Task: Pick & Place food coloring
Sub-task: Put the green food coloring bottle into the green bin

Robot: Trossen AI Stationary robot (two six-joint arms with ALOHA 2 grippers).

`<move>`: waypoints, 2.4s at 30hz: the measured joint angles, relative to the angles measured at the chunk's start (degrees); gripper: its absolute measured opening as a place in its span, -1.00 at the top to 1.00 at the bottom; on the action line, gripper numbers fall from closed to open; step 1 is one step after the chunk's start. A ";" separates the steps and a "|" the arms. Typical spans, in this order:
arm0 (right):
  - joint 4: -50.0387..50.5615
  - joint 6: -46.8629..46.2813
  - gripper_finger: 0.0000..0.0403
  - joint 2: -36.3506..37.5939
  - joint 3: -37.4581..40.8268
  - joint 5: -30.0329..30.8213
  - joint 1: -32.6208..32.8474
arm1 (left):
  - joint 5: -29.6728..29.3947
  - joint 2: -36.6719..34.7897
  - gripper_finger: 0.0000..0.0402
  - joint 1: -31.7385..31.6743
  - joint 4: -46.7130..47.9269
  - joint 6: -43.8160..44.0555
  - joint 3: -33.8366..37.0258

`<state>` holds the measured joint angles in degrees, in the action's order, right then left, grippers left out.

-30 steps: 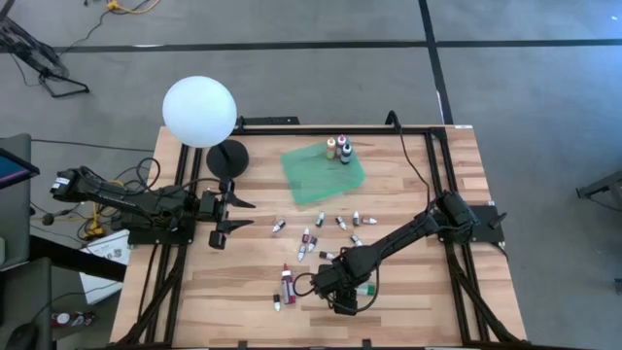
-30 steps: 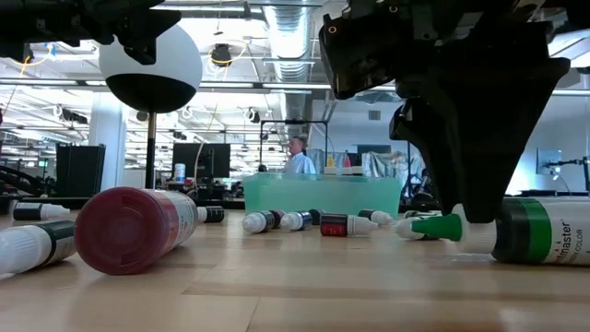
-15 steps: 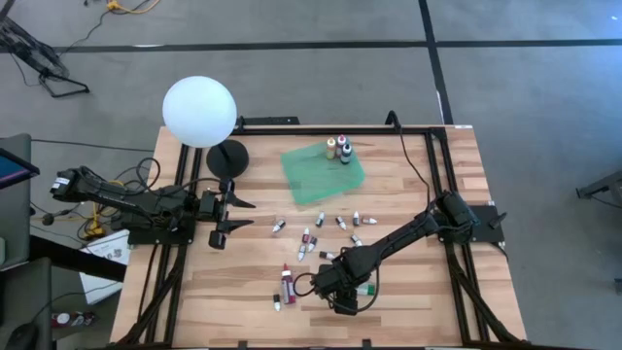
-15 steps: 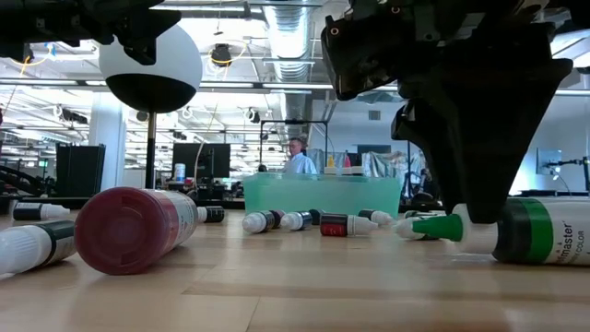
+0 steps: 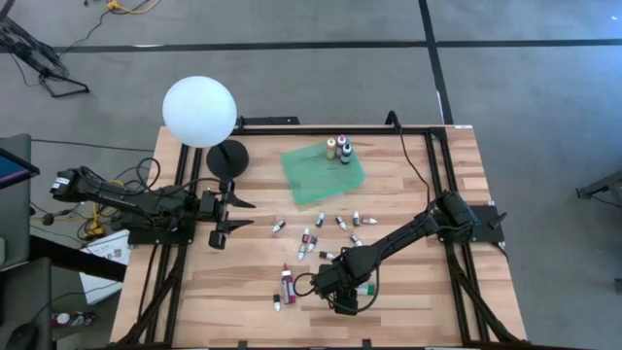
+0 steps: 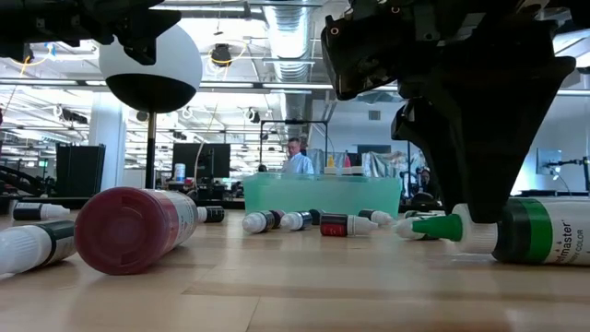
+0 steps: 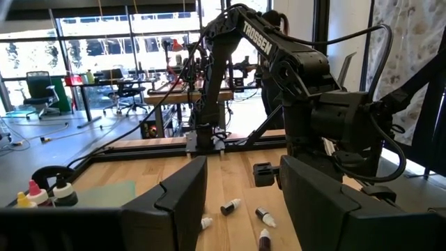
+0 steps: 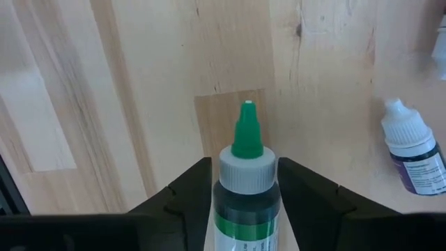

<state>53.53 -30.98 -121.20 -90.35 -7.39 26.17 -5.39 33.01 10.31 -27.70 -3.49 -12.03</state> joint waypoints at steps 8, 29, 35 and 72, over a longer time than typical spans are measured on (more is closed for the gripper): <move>-0.46 0.40 0.24 -0.01 0.00 1.00 -0.04 | 0.02 0.00 0.12 0.01 0.00 0.04 0.00; -2.11 -3.45 0.26 -0.08 3.96 1.25 0.00 | 0.02 -0.01 0.12 0.01 0.02 0.70 0.00; -1.85 -3.04 0.26 -0.08 3.96 0.03 0.04 | 0.02 -0.01 0.12 0.02 0.02 0.74 0.00; 0.02 -2.89 0.40 -0.03 3.96 -0.32 0.00 | 0.00 0.00 0.12 0.02 0.07 0.74 0.00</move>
<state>53.55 -33.87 -121.23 -86.39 -7.70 26.17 -5.39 33.01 10.33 -27.64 -2.74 -12.03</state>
